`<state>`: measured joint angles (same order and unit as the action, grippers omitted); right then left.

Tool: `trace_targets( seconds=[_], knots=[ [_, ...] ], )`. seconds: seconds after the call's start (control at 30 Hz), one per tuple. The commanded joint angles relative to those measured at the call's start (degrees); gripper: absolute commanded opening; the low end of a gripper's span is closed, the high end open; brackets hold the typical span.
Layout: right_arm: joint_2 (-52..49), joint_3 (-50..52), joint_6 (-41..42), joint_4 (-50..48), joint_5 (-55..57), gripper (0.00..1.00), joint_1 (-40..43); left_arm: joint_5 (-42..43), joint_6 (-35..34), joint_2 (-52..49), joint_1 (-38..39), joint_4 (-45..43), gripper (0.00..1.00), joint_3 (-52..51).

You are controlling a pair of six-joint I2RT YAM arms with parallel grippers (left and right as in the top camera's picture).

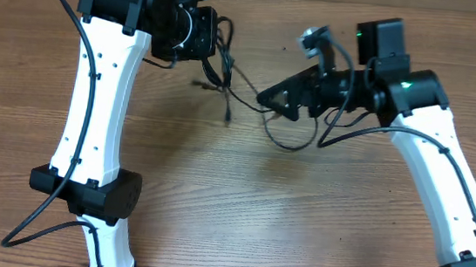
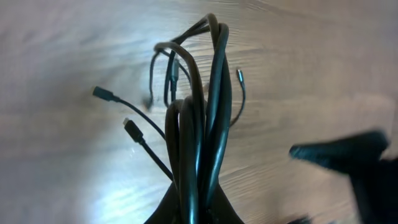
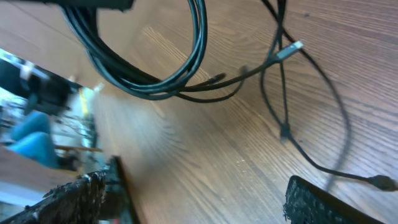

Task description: Untangle cables

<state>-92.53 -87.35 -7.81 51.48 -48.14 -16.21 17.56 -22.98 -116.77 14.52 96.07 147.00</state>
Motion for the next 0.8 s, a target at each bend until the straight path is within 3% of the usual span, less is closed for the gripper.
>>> trace_targets(
  seconds=[0.0, 0.3, 0.43, 0.7, 0.77],
  knots=[
    [1.3, -0.8, -1.7, -1.0, 11.8, 0.92, -4.4, -2.8, -17.6, 1.7, -0.2, 0.7, 0.04, 0.9],
    [2.1, -0.8, -3.6, -8.7, 30.8, 0.88, -12.9, -1.5, -29.3, 1.7, -0.2, 0.7, 0.04, 0.9],
    [2.1, -0.8, -8.2, -13.0, 33.9, 0.75, -15.1, -1.5, -32.1, 1.7, -0.3, 0.7, 0.04, 0.9],
    [2.1, -0.8, -8.8, -19.8, 36.3, 0.65, -15.9, -1.6, -34.1, 1.7, -0.4, 0.7, 0.04, 0.9],
    [2.1, -0.8, -8.8, -20.8, 36.3, 0.56, -16.2, -1.6, -36.0, 1.7, -0.4, 0.7, 0.04, 0.9]
  ],
)
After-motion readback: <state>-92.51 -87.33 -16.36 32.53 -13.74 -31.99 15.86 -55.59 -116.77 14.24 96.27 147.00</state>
